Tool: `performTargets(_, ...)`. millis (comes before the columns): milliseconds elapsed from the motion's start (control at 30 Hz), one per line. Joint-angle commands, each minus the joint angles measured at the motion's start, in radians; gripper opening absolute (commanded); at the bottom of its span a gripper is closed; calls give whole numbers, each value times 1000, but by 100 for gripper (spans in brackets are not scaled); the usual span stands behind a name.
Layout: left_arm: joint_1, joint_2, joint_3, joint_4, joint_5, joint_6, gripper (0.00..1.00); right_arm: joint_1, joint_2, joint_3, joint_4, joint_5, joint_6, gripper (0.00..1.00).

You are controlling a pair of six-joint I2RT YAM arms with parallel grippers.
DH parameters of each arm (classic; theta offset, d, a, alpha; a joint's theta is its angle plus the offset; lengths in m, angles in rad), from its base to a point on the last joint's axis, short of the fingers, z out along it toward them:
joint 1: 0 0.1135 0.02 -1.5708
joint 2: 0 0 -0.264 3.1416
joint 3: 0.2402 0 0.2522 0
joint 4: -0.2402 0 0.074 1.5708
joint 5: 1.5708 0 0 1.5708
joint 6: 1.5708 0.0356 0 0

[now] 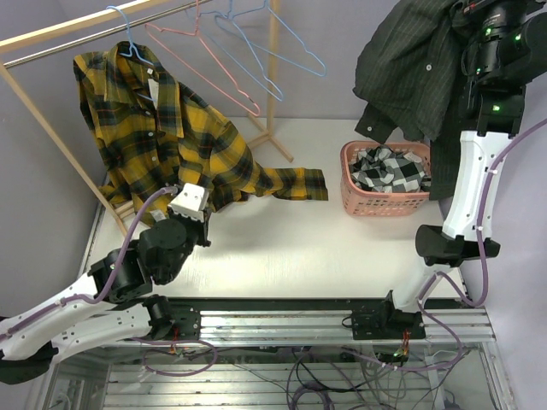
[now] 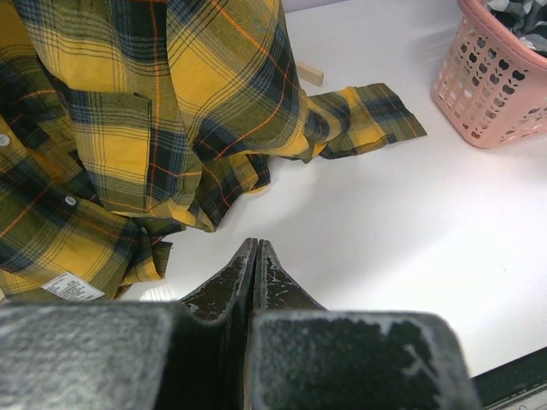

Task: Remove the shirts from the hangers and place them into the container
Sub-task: Place the shirt in the bin.

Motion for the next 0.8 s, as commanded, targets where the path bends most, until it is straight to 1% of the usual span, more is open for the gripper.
performTargets(0, -5, -9, -11, 8, 11, -45, 7, -6, 8, 83, 117, -5, 31, 0)
performTargets(100, -5, -6, -15, 5, 20, -71, 7, -6, 1, 60, 166, -3, 64, 0)
performTargets(300, -5, -12, -37, 16, 39, -105, 7, -6, 11, 69, 243, -29, 127, 0)
performTargets(467, -5, -19, -32, 26, 40, -99, 7, -6, 29, 85, 299, -46, 163, 0)
performTargets(600, -5, -21, -20, 25, 30, -92, 7, -6, 36, 41, 334, -75, 194, 0)
performTargets(733, -6, -25, -16, 21, 24, -84, 7, -6, 94, 113, 337, -96, 244, 0)
performTargets(767, -5, -25, -13, 17, 19, -86, 7, -6, 89, 101, 354, -97, 253, 0)
